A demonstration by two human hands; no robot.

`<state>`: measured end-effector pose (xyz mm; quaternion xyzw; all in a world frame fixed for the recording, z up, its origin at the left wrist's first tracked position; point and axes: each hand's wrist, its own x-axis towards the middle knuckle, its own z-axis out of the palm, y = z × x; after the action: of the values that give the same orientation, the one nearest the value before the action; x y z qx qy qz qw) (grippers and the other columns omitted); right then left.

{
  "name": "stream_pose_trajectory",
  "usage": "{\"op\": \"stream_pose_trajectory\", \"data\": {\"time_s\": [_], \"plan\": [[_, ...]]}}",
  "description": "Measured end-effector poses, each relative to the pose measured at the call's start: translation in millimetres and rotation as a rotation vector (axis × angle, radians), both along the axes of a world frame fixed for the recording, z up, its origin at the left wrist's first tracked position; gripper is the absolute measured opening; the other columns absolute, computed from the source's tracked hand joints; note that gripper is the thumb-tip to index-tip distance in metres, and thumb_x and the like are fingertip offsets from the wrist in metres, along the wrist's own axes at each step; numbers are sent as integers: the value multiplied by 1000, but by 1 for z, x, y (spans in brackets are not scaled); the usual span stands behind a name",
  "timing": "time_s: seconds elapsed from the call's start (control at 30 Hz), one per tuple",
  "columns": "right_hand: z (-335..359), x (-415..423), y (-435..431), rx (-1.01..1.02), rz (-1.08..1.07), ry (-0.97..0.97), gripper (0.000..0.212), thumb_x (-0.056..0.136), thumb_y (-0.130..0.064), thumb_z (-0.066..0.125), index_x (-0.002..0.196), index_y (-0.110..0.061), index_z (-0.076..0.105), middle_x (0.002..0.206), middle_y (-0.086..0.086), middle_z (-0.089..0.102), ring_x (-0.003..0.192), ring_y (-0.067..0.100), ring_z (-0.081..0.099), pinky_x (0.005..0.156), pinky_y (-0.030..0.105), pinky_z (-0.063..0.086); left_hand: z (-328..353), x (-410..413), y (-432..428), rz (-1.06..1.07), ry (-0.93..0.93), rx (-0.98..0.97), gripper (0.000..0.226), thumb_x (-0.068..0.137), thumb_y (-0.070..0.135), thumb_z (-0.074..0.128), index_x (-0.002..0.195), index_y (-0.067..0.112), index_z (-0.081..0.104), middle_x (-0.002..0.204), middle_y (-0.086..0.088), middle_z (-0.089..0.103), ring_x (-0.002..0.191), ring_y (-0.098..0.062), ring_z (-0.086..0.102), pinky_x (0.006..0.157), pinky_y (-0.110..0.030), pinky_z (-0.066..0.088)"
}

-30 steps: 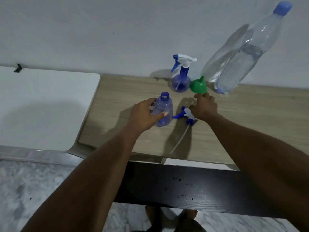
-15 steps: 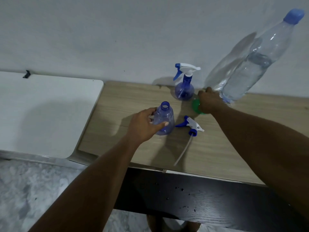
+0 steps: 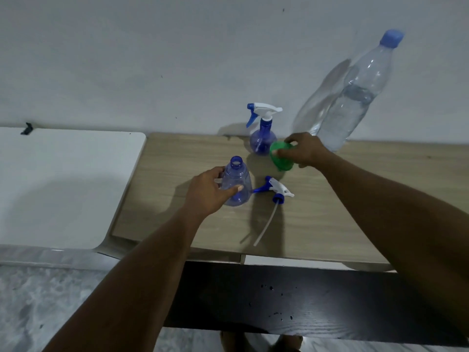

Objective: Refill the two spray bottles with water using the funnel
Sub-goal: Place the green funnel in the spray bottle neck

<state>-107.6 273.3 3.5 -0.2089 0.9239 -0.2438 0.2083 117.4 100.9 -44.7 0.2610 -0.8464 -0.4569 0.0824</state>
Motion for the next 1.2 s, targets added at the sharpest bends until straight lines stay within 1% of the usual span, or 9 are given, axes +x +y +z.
{"op": "stream_pose_trajectory", "data": {"time_s": [0.07,0.2,0.37,0.43,0.53,0.67,0.83,1.03,1.2], "plan": [[17,12,-5,-235,-80,-168,62,76,-50,80,124,-15,62,113,13,65,91,28,71,69,41,64,2,1,1,-3,4,-28,61,71,42,85,124,20,64,113,7,69,91,-9,68,82,-28,56],[41,40,-16,-559,-114,-356,55,73,-42,85,106,-7,60,109,19,68,87,27,73,73,42,63,4,3,3,6,10,-56,58,71,44,85,120,20,66,107,7,70,87,-9,68,78,-24,53],[53,65,-32,-790,-78,-494,52,80,-27,82,123,-15,54,120,16,58,105,32,67,82,49,61,2,3,2,28,9,-75,54,68,44,85,115,25,67,103,10,71,87,-12,70,82,-32,56],[57,72,-38,-839,-47,-510,46,81,-30,80,122,-19,62,118,17,61,103,31,68,75,41,61,2,2,1,25,-9,-76,53,68,45,84,115,27,67,102,12,69,88,-12,70,81,-31,55],[58,80,-46,-848,-33,-418,47,76,-42,81,115,-21,66,110,21,68,93,33,71,65,36,57,0,2,0,24,-16,-74,53,68,47,83,115,28,67,107,10,71,90,-13,69,83,-33,55],[46,89,-52,-810,-26,-145,56,70,-47,84,113,-19,61,100,8,71,87,20,72,71,36,59,-1,3,0,1,8,-82,54,72,49,81,119,27,66,110,7,71,93,-14,68,85,-34,54],[24,99,-45,-803,42,-27,62,64,-41,91,111,-16,59,107,2,71,96,15,72,87,39,59,0,2,1,-11,8,-74,60,73,55,79,124,28,63,114,9,69,92,-12,67,84,-32,54],[16,108,-33,-744,127,99,61,65,-38,92,111,-17,58,112,-2,68,105,11,66,92,38,57,-1,2,0,-5,4,-82,65,71,59,78,124,26,62,115,7,70,93,-15,68,84,-36,56],[13,117,-20,-665,194,126,82,65,-43,91,130,-21,46,128,-3,61,117,10,60,96,36,54,-6,1,-1,0,8,-80,55,69,48,81,118,29,65,106,9,70,88,-13,68,79,-35,57]]}}
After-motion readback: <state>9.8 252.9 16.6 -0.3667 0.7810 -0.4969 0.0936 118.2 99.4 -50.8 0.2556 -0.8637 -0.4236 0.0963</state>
